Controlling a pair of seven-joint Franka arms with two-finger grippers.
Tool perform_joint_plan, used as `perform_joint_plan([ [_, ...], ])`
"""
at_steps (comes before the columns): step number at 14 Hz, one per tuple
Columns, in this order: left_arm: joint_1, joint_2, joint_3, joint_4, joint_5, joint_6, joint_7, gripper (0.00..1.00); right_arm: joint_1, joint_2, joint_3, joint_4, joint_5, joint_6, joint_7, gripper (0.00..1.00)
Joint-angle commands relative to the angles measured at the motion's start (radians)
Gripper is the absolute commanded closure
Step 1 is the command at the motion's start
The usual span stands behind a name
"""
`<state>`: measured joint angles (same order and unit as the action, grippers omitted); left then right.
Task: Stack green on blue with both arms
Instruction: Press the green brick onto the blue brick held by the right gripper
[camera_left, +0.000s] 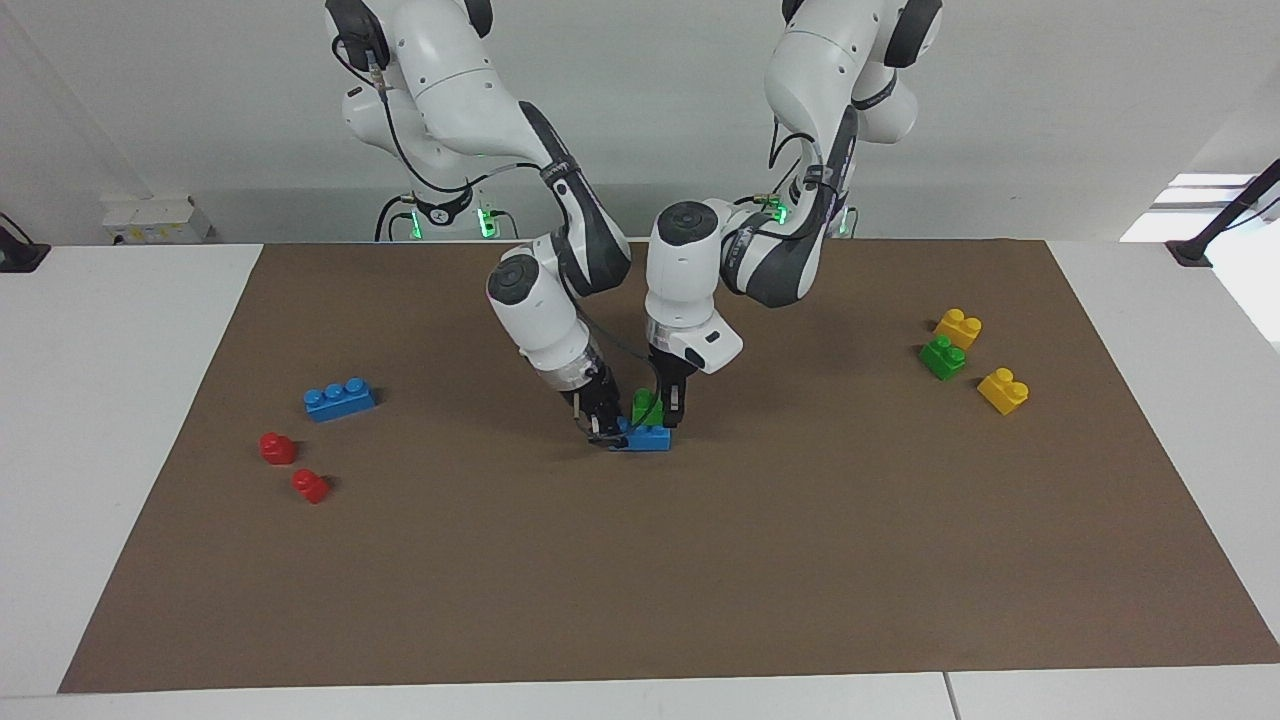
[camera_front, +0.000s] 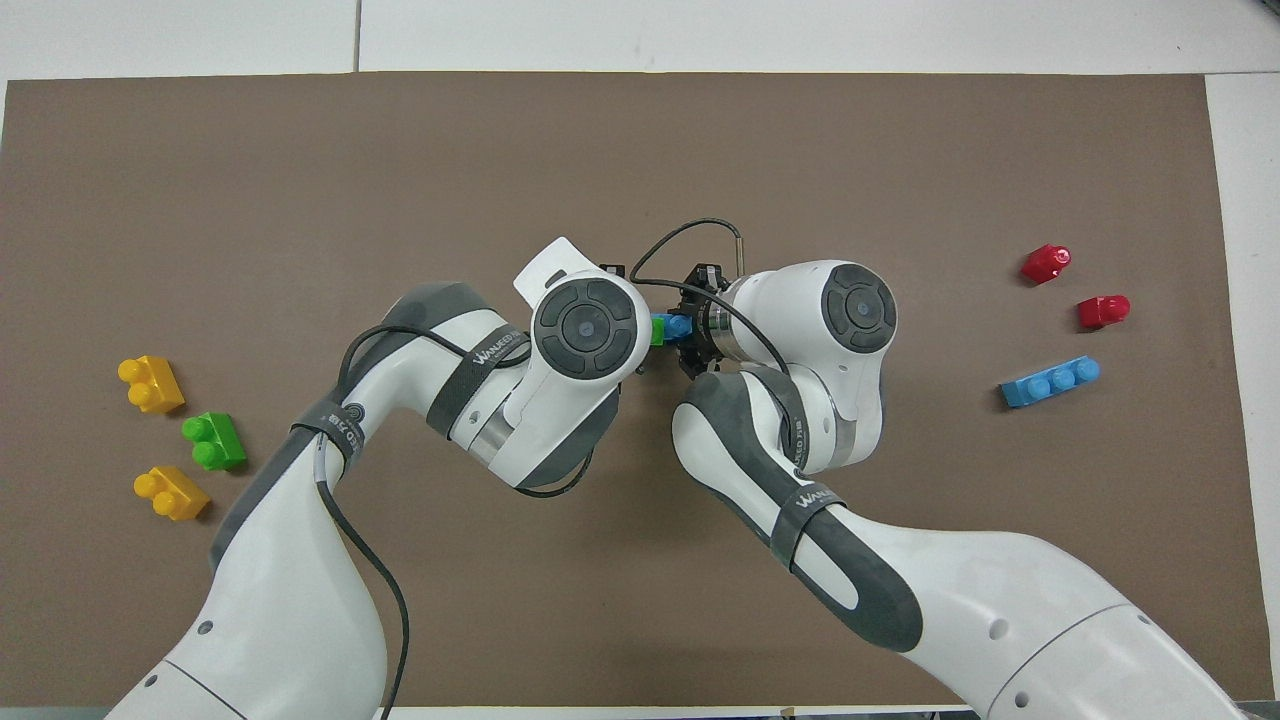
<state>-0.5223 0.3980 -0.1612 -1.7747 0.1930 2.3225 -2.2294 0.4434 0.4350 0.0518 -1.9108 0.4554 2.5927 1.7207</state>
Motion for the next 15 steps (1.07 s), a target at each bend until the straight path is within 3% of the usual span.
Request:
perform_joint_plan([
  [1,-0.022,0.022,0.017,0.011,0.031,0.015,-0.029,1.0,0.003,0.017,-0.003,-0.007,0.019,0.04,-0.027,1.0],
  [9,-0.024,0.041,0.019,0.0,0.058,0.041,-0.041,1.0,0.003,0.017,-0.003,-0.007,0.019,0.043,-0.027,1.0],
  [10,-0.022,0.042,0.017,0.0,0.086,0.04,-0.03,0.86,0.001,0.017,-0.003,-0.007,0.019,0.047,-0.027,1.0],
  [11,-0.024,0.039,0.017,0.0,0.101,0.037,-0.026,0.01,0.003,0.019,-0.003,-0.007,0.019,0.049,-0.027,1.0],
  [15,-0.012,0.004,0.015,-0.012,0.101,0.028,0.036,0.0,0.004,0.022,-0.003,-0.002,0.019,0.053,-0.023,1.0],
])
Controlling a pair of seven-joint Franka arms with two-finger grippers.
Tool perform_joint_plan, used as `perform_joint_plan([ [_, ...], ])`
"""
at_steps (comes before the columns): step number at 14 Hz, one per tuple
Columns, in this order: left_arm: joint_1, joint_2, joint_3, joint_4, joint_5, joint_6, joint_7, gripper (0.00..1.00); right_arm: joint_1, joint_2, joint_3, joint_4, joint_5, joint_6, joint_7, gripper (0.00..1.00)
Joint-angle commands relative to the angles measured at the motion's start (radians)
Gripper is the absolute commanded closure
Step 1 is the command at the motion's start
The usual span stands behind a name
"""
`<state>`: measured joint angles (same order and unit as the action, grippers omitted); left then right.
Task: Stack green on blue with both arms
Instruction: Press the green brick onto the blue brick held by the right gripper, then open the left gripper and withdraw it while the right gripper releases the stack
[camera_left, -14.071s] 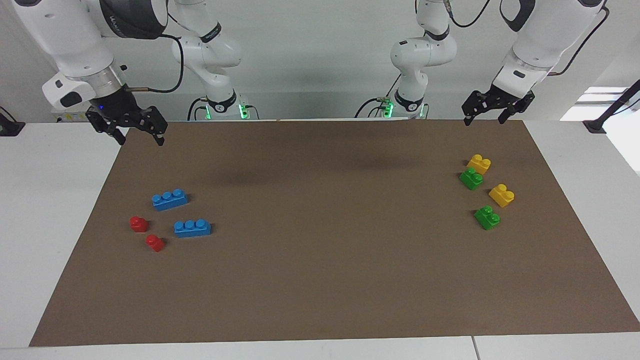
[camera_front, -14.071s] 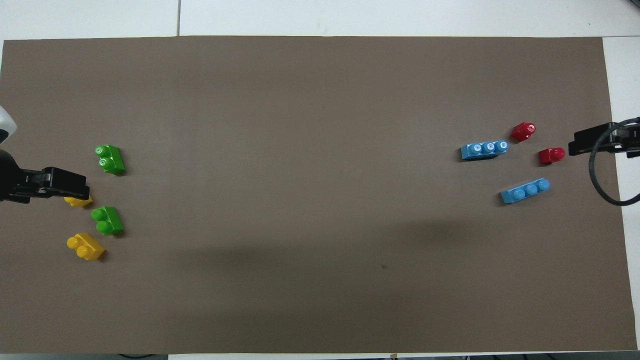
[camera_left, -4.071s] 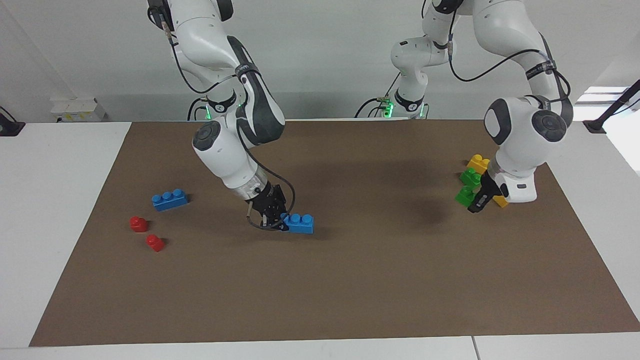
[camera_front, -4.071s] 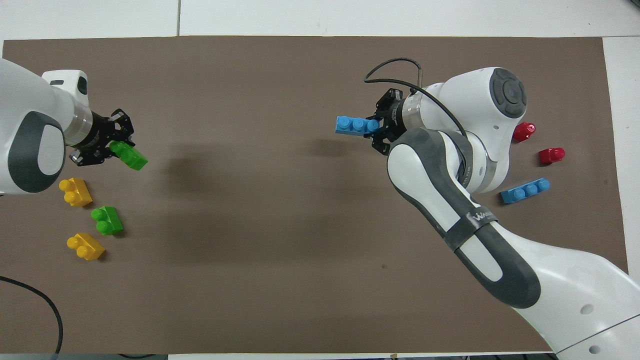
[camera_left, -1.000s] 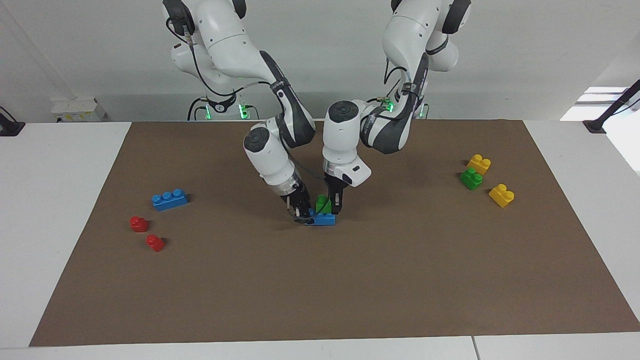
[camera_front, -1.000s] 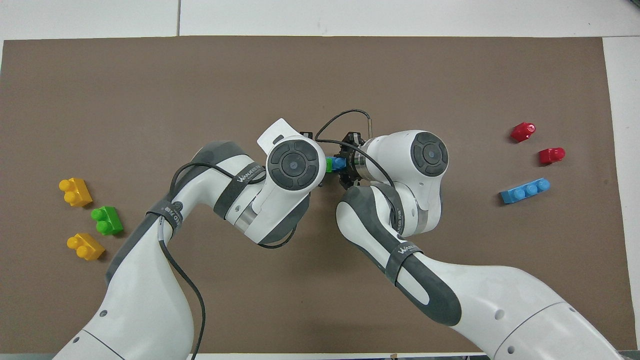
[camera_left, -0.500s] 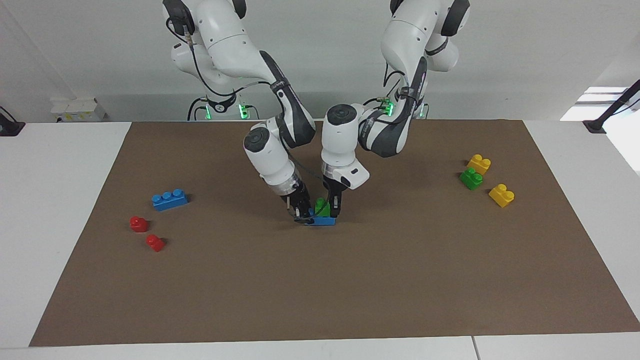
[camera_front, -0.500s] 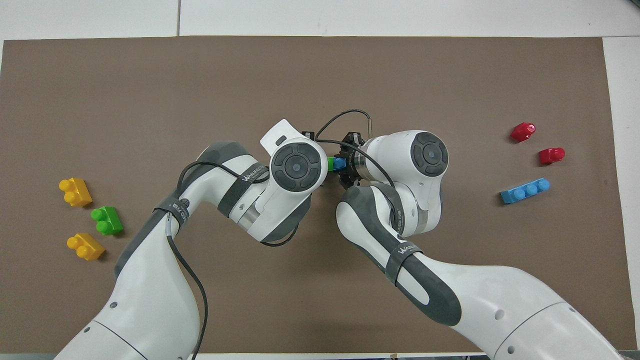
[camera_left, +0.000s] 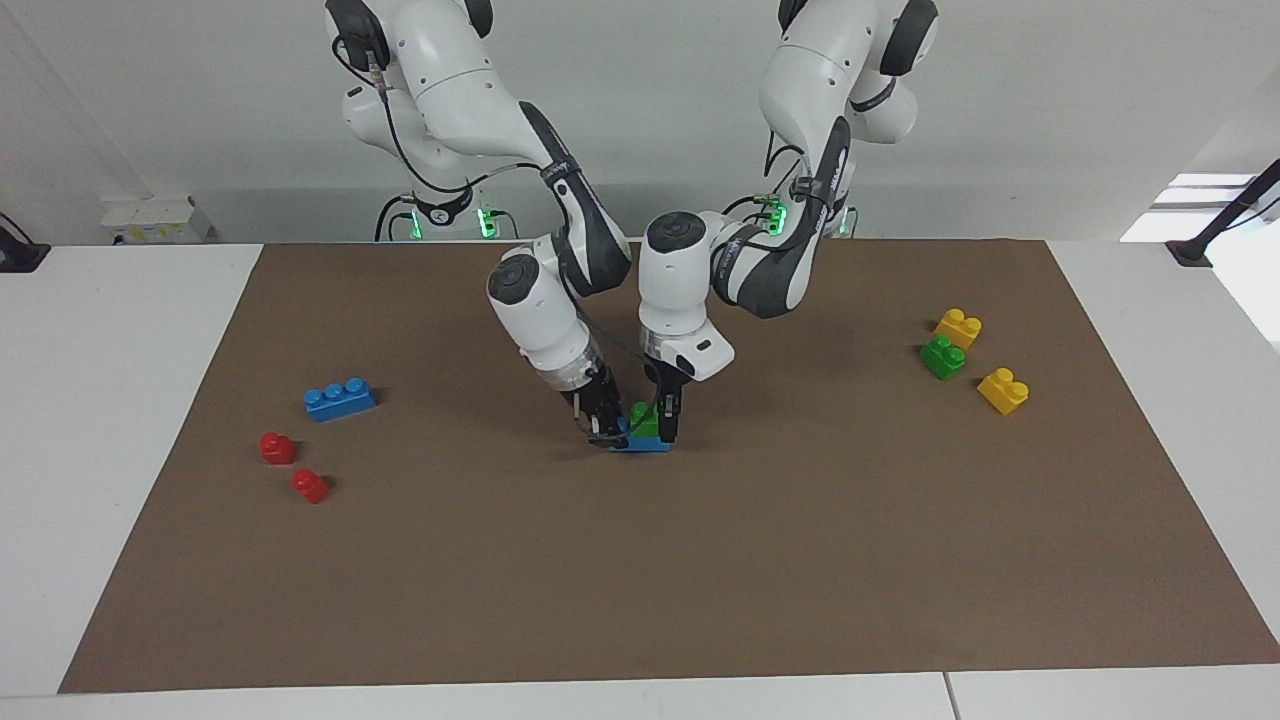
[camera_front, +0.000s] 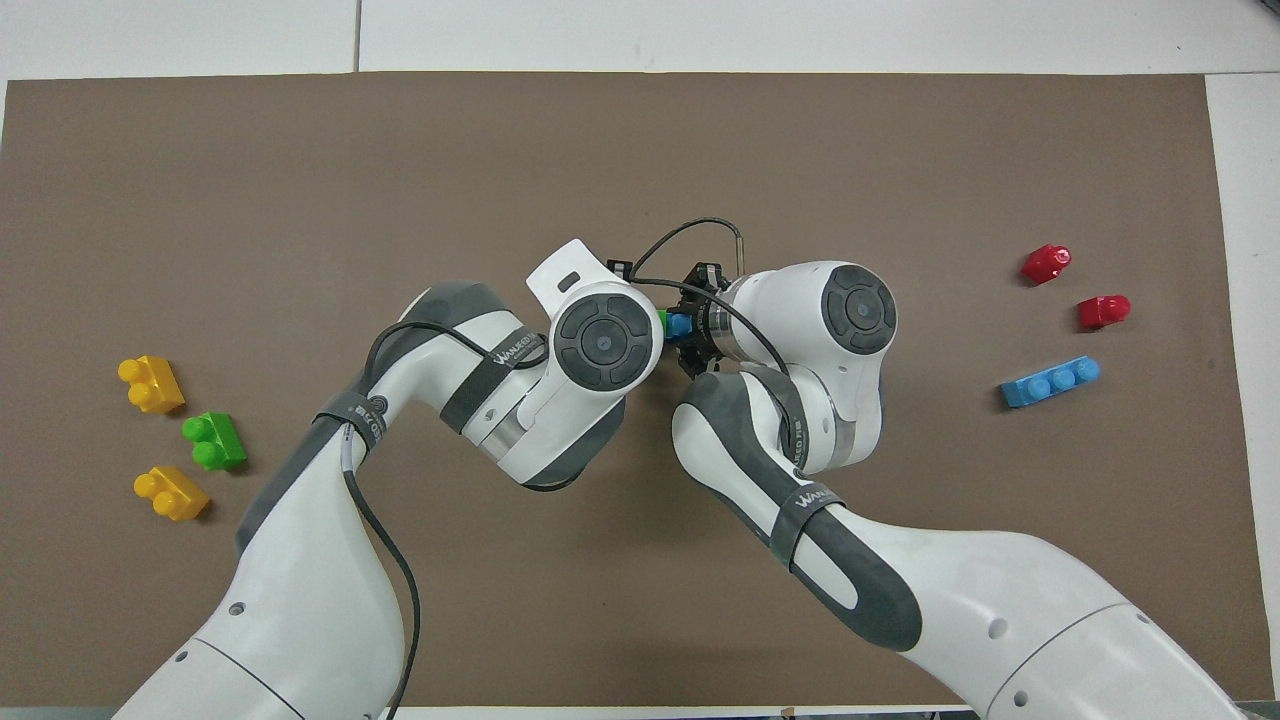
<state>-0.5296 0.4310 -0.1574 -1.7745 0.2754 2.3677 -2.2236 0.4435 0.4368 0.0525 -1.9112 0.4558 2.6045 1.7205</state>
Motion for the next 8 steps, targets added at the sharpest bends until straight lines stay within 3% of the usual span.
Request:
perform_joint_plan([
  [1,0.0,-0.05,0.012,-0.029,0.019,-0.018,0.059,0.0,0.004,0.02,-0.003,0.0,0.018,0.042,-0.022,1.0],
  [3,0.034,-0.077,0.009,-0.037,0.019,-0.03,0.111,0.0,0.004,0.022,-0.003,0.004,0.018,0.04,-0.021,1.0],
  [4,0.037,-0.09,0.009,-0.046,0.018,-0.033,0.139,0.0,0.004,0.022,-0.003,0.006,0.018,0.04,-0.022,0.84],
  [5,0.058,-0.104,0.007,-0.055,0.018,-0.033,0.172,0.0,0.004,0.022,-0.003,0.007,0.018,0.042,-0.021,0.52],
  [7,0.088,-0.12,0.007,-0.063,0.016,-0.045,0.226,0.0,0.004,0.022,-0.003,0.011,0.018,0.04,-0.019,0.34],
  [8,0.109,-0.123,0.006,-0.063,0.016,-0.051,0.255,0.0,0.004,0.022,-0.003,0.012,0.018,0.039,-0.019,0.32],
])
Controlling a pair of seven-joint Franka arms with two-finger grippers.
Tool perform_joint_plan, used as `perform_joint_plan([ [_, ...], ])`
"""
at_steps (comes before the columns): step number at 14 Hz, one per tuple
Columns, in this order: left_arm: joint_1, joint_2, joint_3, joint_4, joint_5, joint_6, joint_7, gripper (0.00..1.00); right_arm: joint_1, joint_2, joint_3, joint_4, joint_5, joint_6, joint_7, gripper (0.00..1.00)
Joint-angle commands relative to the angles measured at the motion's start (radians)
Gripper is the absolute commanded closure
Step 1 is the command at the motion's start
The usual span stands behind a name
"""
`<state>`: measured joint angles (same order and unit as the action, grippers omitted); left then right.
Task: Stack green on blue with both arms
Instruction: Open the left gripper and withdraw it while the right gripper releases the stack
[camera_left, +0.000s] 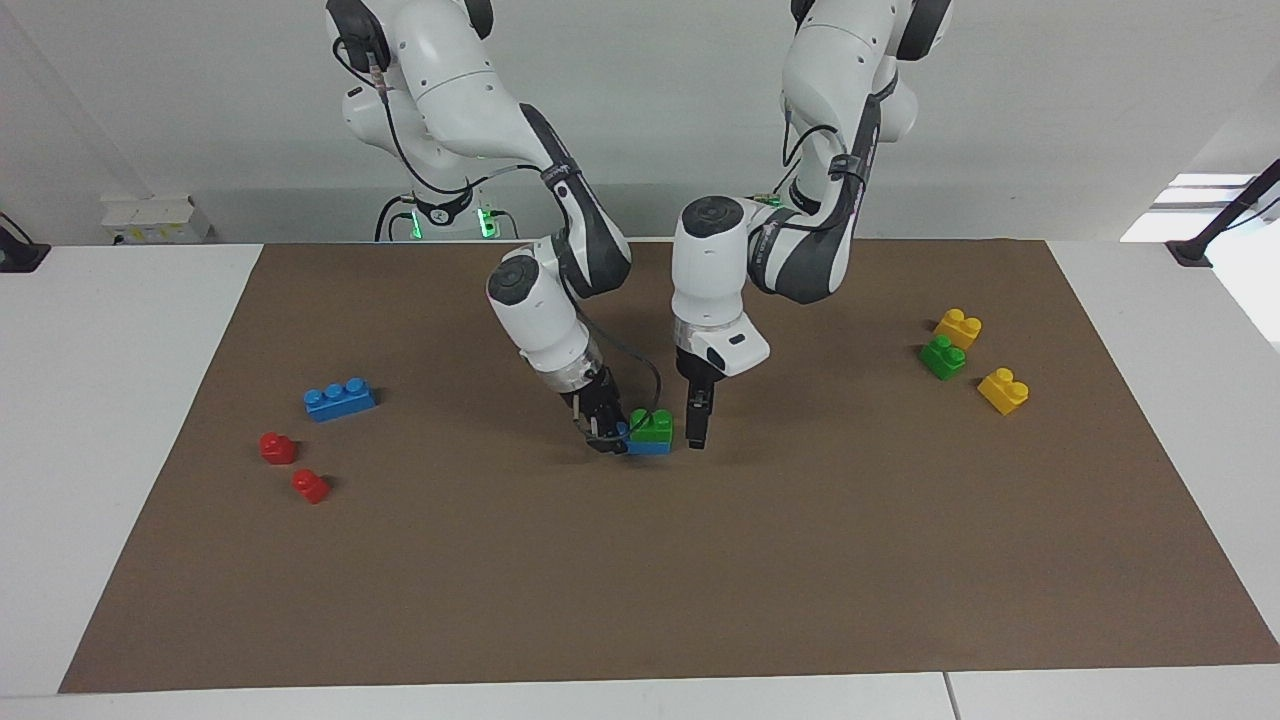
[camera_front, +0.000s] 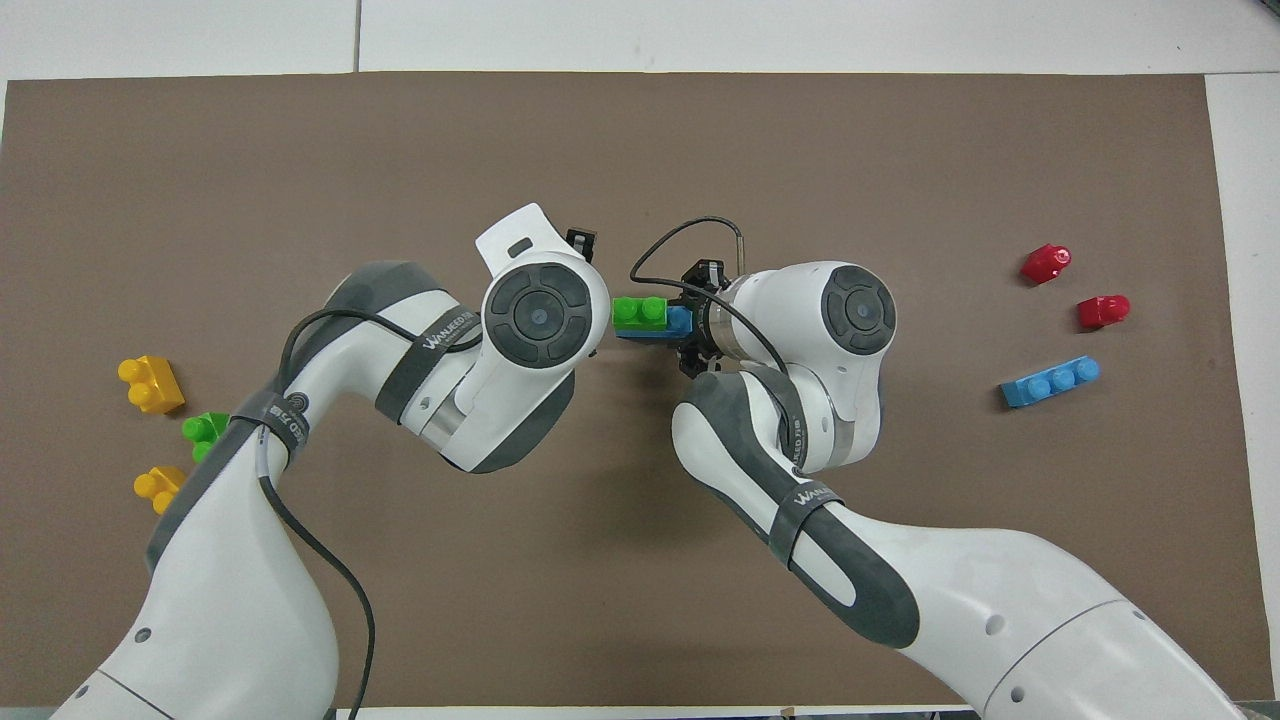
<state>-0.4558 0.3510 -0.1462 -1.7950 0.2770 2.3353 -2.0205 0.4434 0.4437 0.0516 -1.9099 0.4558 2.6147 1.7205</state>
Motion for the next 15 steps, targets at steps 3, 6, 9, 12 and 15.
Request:
perform_joint_plan([
  [3,0.086,-0.067,-0.006,-0.041,0.013,-0.046,0.239,0.0,0.005,0.015,-0.003,0.011,0.021,0.027,-0.019,0.24],
  [6,0.134,-0.076,-0.006,-0.037,0.01,-0.068,0.428,0.0,-0.009,0.013,-0.003,0.017,0.023,0.018,-0.024,0.2],
  [9,0.186,-0.095,-0.006,-0.037,0.008,-0.071,0.624,0.0,-0.043,0.0,-0.003,0.015,0.024,-0.016,-0.028,0.19],
  [12,0.252,-0.121,-0.004,-0.037,0.008,-0.102,0.84,0.0,-0.086,-0.025,-0.004,0.012,0.023,-0.077,-0.071,0.18],
  [15,0.331,-0.159,-0.006,-0.03,0.008,-0.146,1.082,0.0,-0.143,-0.068,-0.004,0.015,0.023,-0.154,-0.213,0.02],
])
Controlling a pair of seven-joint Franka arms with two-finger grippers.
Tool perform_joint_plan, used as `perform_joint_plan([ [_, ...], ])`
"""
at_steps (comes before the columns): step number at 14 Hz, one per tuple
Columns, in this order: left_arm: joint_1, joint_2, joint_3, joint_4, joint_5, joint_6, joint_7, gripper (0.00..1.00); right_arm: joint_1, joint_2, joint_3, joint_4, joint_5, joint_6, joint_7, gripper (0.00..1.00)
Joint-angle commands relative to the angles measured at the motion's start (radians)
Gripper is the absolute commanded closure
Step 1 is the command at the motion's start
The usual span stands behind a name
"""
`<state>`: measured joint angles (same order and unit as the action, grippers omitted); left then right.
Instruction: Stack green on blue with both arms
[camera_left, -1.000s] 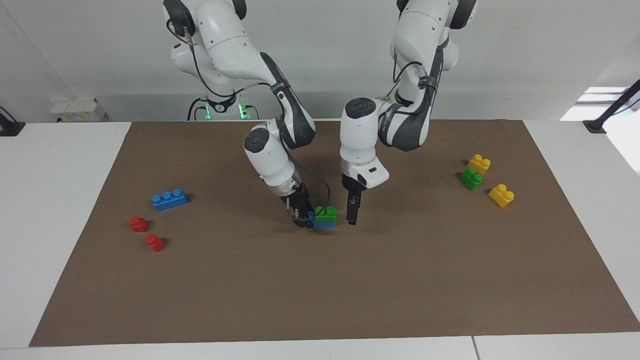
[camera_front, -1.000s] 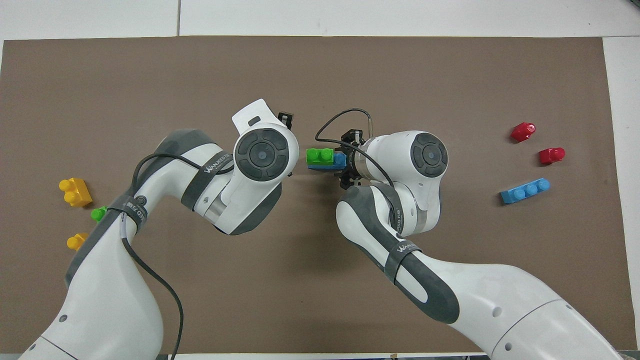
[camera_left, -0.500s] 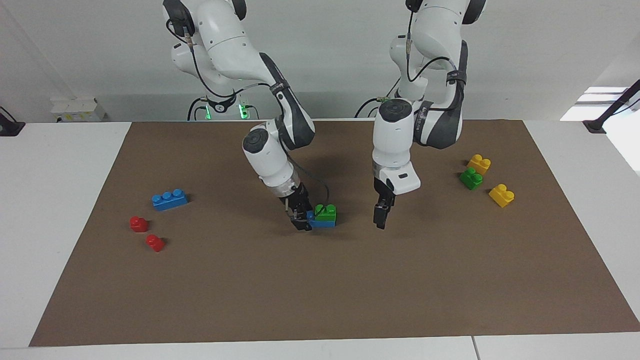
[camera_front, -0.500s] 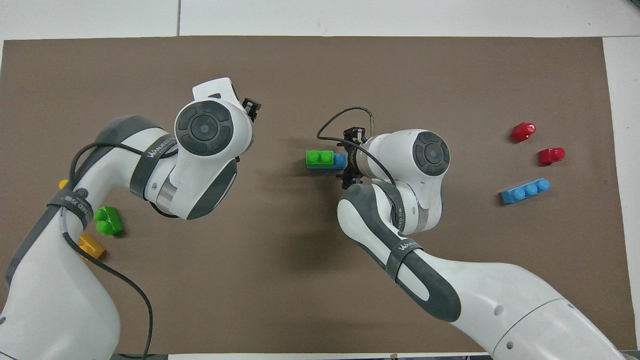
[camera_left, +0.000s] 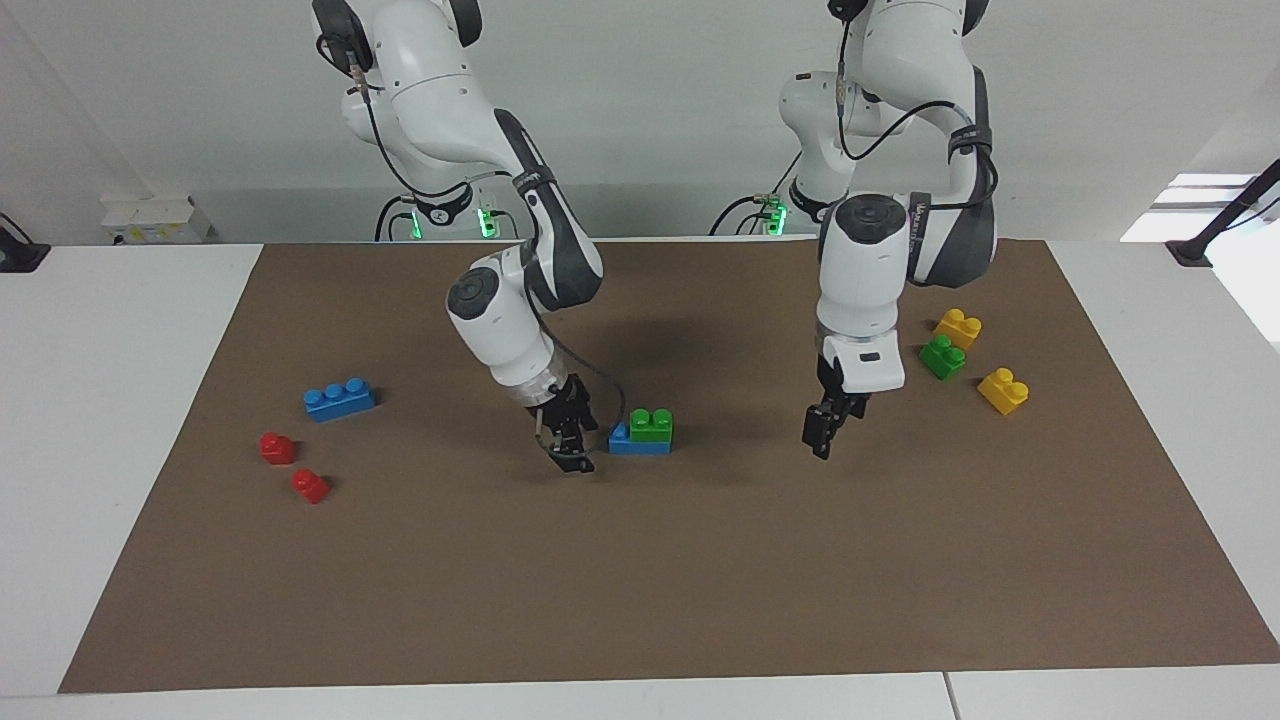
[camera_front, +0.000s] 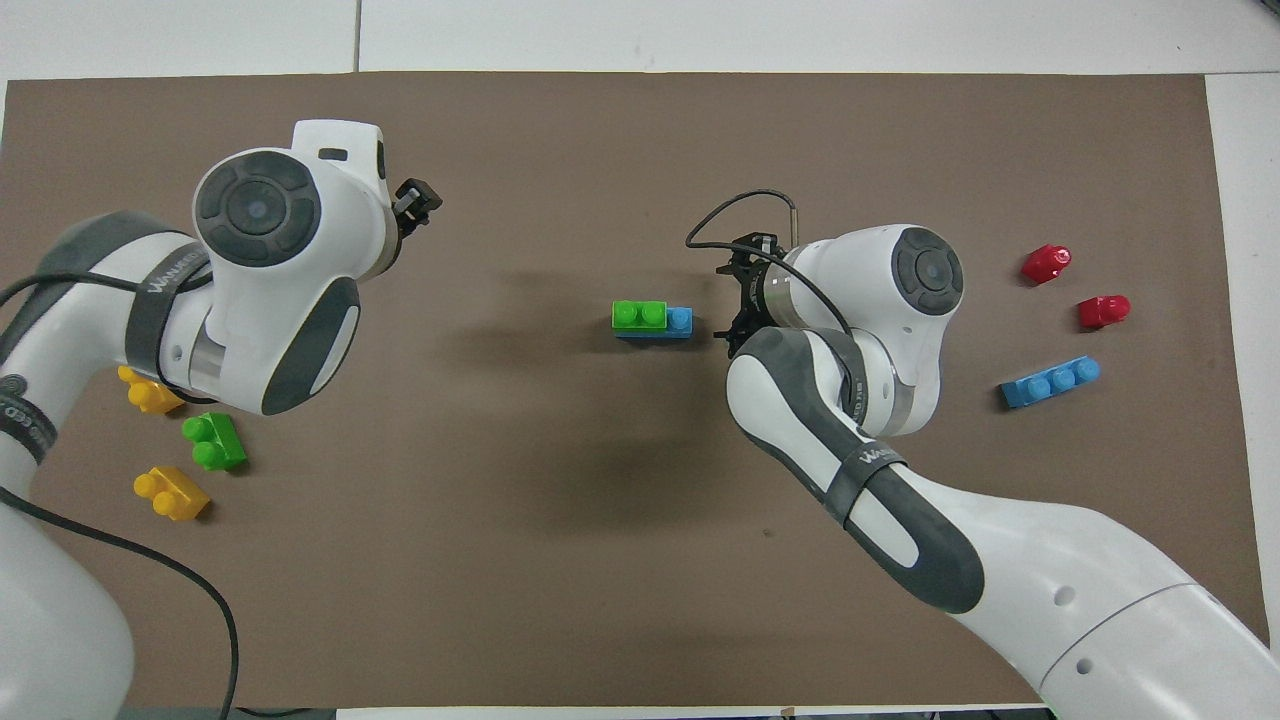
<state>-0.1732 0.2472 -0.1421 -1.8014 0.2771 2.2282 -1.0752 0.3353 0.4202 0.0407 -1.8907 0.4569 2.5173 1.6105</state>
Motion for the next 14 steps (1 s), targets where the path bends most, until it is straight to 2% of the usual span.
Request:
perform_joint_plan([
  [1,0.072,-0.065,-0.01,-0.021,0.008,-0.056,0.223,0.0,-0.045,-0.072,0.005,-0.002,0.02,-0.089,-0.168,0.0],
  [3,0.107,-0.089,-0.008,-0.019,0.008,-0.085,0.39,0.0,-0.096,-0.124,0.004,0.008,0.008,-0.173,-0.311,0.0],
  [5,0.139,-0.108,-0.008,-0.013,0.001,-0.133,0.56,0.0,-0.146,-0.167,-0.001,0.062,-0.003,-0.306,-0.446,0.0],
  [8,0.168,-0.129,-0.004,0.031,-0.065,-0.218,0.777,0.0,-0.205,-0.224,-0.002,0.142,-0.159,-0.471,-0.624,0.0],
  [14,0.204,-0.224,0.004,0.033,-0.13,-0.364,1.024,0.0,-0.361,-0.354,-0.004,0.163,-0.257,-0.627,-1.189,0.0],
])
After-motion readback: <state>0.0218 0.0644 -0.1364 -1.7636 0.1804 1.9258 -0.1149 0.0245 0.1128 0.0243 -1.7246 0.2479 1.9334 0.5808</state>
